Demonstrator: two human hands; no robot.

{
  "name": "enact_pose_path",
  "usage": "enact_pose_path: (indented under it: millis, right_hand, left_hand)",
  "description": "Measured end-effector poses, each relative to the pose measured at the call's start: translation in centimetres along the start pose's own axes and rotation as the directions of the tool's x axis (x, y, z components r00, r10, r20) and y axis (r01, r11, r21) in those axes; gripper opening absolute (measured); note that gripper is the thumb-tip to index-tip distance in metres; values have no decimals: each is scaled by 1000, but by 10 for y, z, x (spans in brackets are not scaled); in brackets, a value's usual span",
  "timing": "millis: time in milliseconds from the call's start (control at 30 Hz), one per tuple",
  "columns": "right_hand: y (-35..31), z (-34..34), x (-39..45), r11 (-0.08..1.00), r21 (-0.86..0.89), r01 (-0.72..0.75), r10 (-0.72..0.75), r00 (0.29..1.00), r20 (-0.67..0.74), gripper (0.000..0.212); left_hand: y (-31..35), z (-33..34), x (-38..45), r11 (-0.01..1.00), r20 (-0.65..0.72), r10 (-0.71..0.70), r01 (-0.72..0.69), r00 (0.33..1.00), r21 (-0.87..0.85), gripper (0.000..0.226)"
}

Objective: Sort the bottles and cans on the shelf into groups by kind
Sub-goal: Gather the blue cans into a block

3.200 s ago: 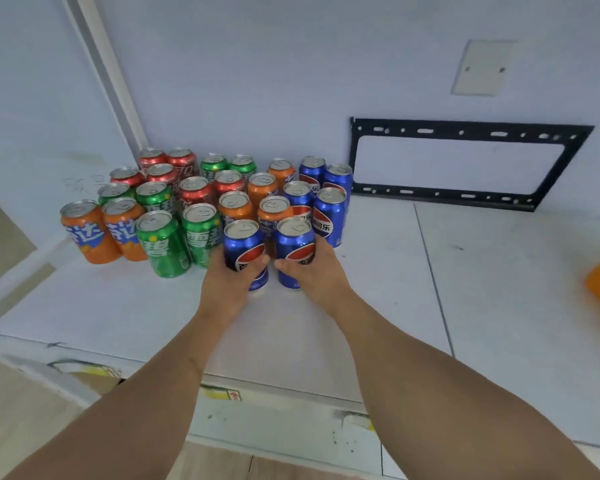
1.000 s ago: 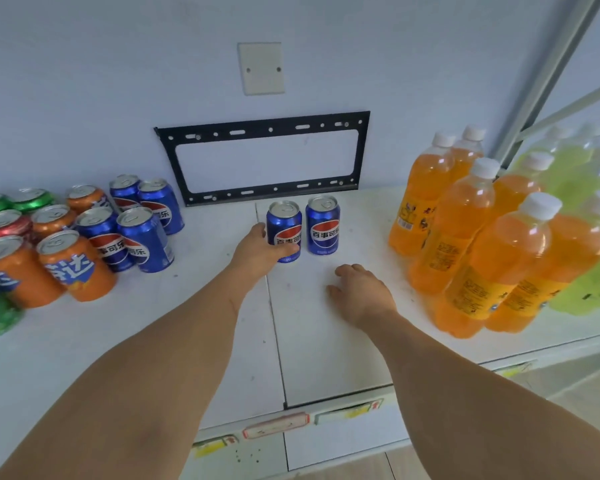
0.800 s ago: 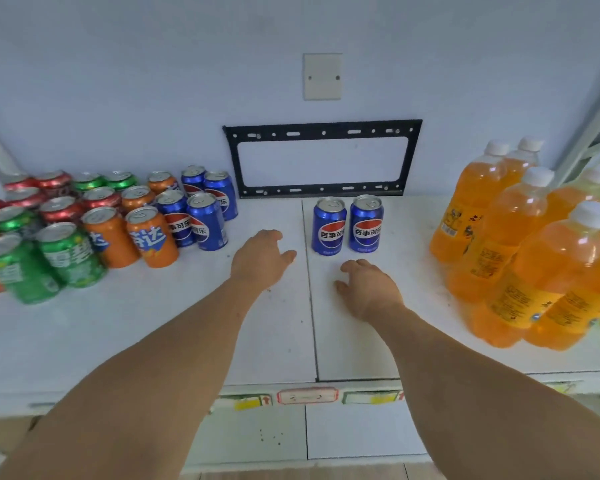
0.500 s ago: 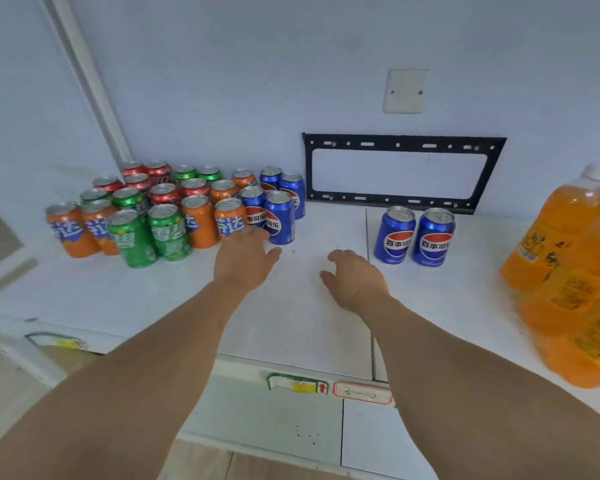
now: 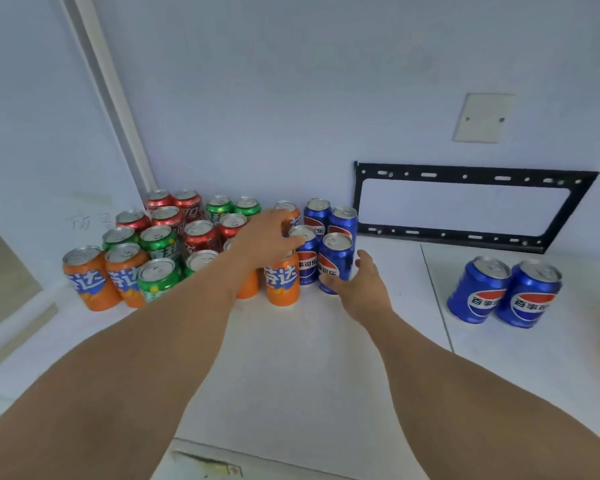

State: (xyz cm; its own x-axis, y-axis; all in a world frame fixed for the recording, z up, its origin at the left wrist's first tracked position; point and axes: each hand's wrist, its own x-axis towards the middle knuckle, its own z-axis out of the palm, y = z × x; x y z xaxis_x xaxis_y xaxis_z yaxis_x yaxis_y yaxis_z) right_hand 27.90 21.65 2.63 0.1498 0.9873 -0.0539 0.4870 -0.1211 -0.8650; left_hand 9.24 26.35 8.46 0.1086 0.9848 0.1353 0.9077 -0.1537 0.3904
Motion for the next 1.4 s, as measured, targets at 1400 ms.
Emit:
enact_pose_path:
  millis: [1400]
  right_hand:
    - [161,-220,-158,704,699,-125,169,986,5,55]
  left_hand:
    - [220,109,-107,559,308,-132,327,942,-762,57]
